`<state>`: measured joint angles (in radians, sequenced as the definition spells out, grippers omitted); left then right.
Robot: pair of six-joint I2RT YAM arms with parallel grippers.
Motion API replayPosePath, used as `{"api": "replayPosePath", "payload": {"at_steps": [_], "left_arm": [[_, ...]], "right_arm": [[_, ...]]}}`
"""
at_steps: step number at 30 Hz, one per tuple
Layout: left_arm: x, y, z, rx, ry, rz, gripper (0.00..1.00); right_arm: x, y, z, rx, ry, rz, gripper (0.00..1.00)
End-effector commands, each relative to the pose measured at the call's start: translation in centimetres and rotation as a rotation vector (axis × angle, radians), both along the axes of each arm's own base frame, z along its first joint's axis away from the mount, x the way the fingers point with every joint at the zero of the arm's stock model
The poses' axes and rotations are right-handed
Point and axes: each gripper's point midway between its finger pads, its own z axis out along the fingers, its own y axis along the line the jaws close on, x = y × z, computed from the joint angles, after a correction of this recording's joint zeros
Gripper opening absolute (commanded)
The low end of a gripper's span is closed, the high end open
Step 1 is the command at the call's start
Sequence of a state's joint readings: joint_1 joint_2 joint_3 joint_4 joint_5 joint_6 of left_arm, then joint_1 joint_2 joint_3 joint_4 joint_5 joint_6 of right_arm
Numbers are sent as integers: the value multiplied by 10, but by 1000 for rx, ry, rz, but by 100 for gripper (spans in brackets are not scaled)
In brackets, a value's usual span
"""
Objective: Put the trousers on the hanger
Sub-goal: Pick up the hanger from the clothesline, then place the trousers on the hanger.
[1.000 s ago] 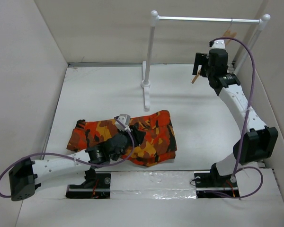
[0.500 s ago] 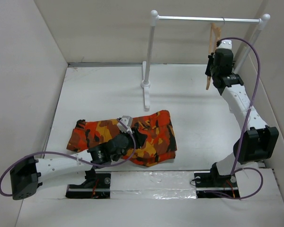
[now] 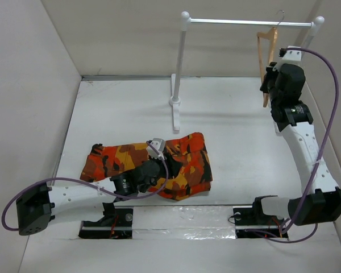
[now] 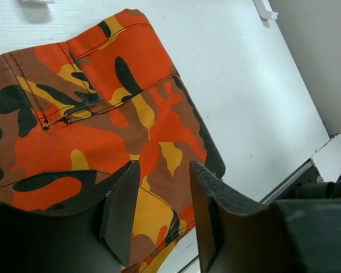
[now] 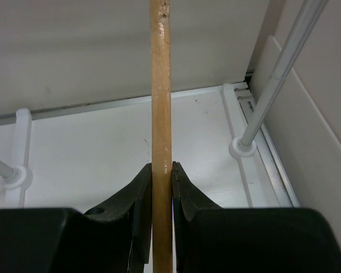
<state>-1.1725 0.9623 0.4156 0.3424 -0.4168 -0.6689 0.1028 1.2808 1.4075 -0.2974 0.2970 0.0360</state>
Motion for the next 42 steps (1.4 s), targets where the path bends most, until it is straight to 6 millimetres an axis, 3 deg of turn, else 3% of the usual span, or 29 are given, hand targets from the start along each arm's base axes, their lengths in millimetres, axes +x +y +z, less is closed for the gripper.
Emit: {"api": "replayPosePath", "payload": {"at_steps": [1, 6, 7, 9, 10, 12, 13, 15, 16, 18, 19, 20, 21, 22, 23, 24, 25, 26, 29, 31, 33, 34, 35, 37, 38, 40, 42], "left_arm": [[4, -17, 41, -93, -53, -22, 38], [-2, -29, 79, -136, -97, -81, 43], [-4, -33, 94, -156, -114, -92, 43], [-2, -35, 107, -163, -137, -92, 45], [0, -38, 122, -174, -158, -93, 45], [2, -44, 129, -168, -169, -100, 46], [2, -49, 143, -185, -187, -113, 46], [5, -58, 147, -179, -194, -121, 47], [7, -61, 162, -201, -211, -118, 48], [14, -72, 159, -163, -215, -112, 50], [17, -76, 174, -180, -230, -102, 51], [22, -85, 165, -145, -228, -102, 52], [25, -91, 167, -140, -228, -103, 53], [28, -98, 183, -162, -239, -99, 54], [32, -110, 169, -120, -221, -105, 55], [39, -116, 169, -113, -215, -97, 55], [40, -124, 182, -129, -219, -106, 56], [50, -134, 168, -99, -200, -101, 56], [68, -155, 160, -84, -168, -92, 56], [78, -162, 162, -92, -161, -74, 56], [92, -168, 143, -57, -140, -45, 56], [102, -169, 148, -66, -141, -32, 57], [109, -174, 133, -42, -119, -25, 56], [118, -181, 136, -51, -115, -20, 57], [121, -188, 125, -34, -103, -25, 57], [124, -195, 130, -43, -113, -30, 58], [132, -200, 121, -29, -116, -32, 60]], "right_arm": [[-5, -4, 32, -3, -117, 29, 0], [-25, -8, 8, 12, -94, 58, 0], [-27, -7, -10, 16, -67, 63, 0], [-38, -3, -15, 28, -77, 85, 0], [-40, -1, -30, 31, -58, 94, 0], [-51, 1, -31, 31, -75, 109, 0], [-55, 6, -32, 29, -79, 125, 0], [-64, 17, -48, 17, -55, 153, 0], [-74, 20, -49, 13, -54, 161, 0], [-84, 30, -73, 7, -10, 187, 0], [-95, 43, -78, 7, -8, 230, 0], [-101, 48, -86, 6, 3, 247, 0], [-107, 51, -110, 11, 45, 246, 0], [-115, 62, -120, 15, 60, 279, 0], [-123, 65, -121, 24, 43, 292, 0], [-129, 69, -141, 43, 73, 300, 0], [-133, 72, -147, 52, 78, 312, 0], [-139, 79, -148, 65, 67, 340, 0], [-148, 85, -169, 81, 101, 355, 0], [-153, 89, -174, 82, 109, 355, 0], [-156, 93, -177, 77, 121, 358, 0], [-158, 95, -178, 75, 125, 362, 0], [-159, 98, -178, 77, 127, 367, 0], [-162, 105, -181, 83, 129, 380, 0], [-162, 107, -182, 83, 130, 381, 0], [-165, 113, -184, 83, 136, 387, 0], [-167, 116, -187, 84, 147, 386, 0]]}}
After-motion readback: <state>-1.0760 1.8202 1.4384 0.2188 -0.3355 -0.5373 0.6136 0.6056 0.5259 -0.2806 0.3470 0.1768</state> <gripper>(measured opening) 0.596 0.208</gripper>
